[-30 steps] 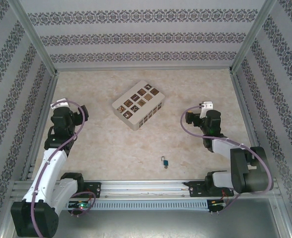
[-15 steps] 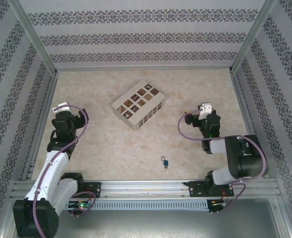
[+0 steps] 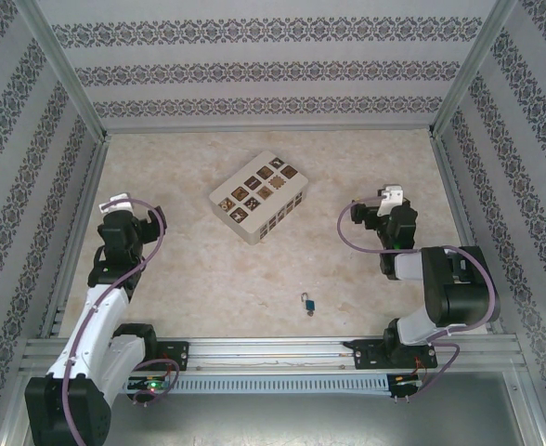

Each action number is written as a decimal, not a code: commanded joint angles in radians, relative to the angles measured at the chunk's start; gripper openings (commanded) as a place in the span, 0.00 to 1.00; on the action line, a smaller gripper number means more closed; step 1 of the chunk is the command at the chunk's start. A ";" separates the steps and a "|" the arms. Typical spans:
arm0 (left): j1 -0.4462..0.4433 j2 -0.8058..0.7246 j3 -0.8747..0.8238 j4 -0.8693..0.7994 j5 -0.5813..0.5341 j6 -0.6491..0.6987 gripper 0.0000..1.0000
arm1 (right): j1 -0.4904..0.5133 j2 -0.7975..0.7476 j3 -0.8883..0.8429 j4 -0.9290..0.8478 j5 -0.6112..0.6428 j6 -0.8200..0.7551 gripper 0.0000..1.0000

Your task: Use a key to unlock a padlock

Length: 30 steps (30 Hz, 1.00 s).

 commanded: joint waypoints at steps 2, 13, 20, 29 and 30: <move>0.015 0.006 -0.015 0.050 0.012 0.040 0.99 | -0.004 0.004 0.011 -0.017 0.001 0.020 0.98; 0.017 0.068 -0.149 0.315 -0.063 0.043 0.99 | -0.003 0.004 0.011 -0.017 0.003 0.020 0.98; 0.017 0.195 -0.133 0.415 -0.034 0.119 0.99 | -0.003 0.005 0.011 -0.017 0.003 0.018 0.99; 0.017 0.390 -0.148 0.637 0.075 0.160 0.99 | -0.001 0.004 0.011 -0.017 0.006 0.018 0.98; 0.017 0.414 -0.150 0.671 0.089 0.159 0.99 | -0.001 0.004 0.012 -0.017 0.006 0.017 0.98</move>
